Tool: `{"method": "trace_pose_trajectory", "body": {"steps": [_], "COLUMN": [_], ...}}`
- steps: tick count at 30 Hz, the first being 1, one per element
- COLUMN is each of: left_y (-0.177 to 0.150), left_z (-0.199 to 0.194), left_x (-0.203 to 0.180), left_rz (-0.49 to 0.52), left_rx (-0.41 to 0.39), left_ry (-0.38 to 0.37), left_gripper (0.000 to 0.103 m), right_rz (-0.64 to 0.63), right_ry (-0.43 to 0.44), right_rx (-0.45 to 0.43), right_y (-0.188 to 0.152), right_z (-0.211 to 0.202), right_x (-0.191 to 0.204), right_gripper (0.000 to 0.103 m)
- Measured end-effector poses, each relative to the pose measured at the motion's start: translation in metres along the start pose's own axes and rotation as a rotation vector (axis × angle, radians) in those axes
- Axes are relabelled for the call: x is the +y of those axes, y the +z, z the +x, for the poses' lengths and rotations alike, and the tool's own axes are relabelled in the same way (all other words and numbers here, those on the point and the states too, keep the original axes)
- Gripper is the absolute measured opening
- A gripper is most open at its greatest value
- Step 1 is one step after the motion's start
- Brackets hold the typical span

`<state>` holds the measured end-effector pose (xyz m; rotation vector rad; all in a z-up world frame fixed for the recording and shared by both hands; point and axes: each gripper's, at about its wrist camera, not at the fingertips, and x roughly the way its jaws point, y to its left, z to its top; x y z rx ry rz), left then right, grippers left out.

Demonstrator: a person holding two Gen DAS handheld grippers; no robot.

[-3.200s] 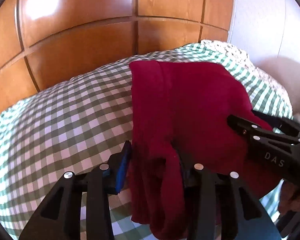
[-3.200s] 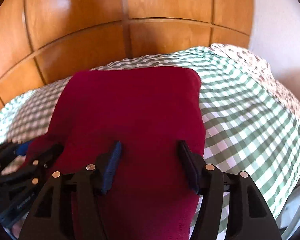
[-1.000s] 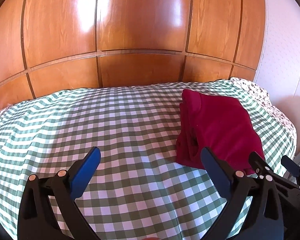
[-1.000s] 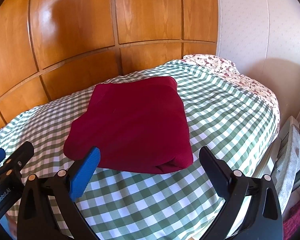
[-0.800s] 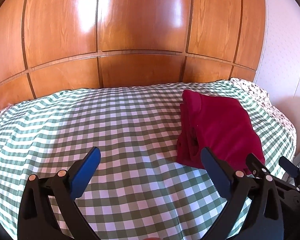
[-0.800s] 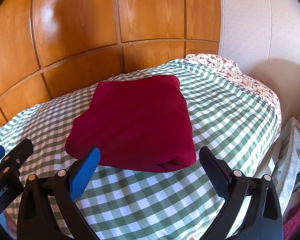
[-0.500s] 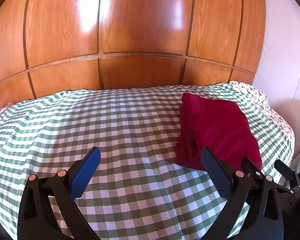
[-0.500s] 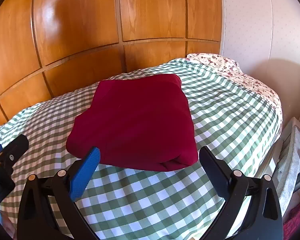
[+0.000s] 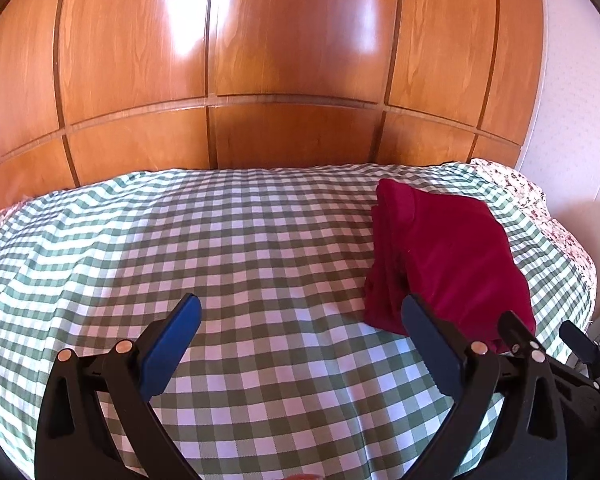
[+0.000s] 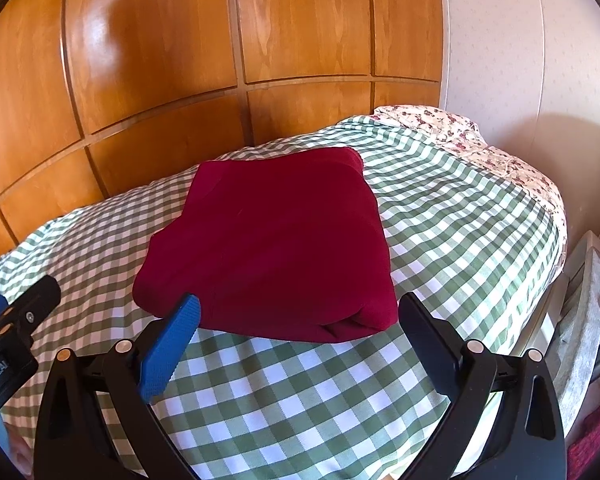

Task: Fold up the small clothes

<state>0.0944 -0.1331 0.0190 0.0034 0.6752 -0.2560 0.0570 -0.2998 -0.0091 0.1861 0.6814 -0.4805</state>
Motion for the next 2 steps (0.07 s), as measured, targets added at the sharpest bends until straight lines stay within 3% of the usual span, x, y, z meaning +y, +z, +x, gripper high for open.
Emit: {"method": "trace_pose_trajectory", "body": {"steps": [2], "left_y": [-0.0016], "left_z": [0.0014], "left_x": [-0.0001], "left_rz": [0.002], "left_rx": [0.005], "left_ry": [0.001], "left_gripper": [0.100], "right_rz": [0.003], "right_ry": [0.001], "right_rx": [0.003], "right_y": [-0.0003], "right_z": [0.0009], "right_x": [-0.0007], "right_gripper": [0.098]}}
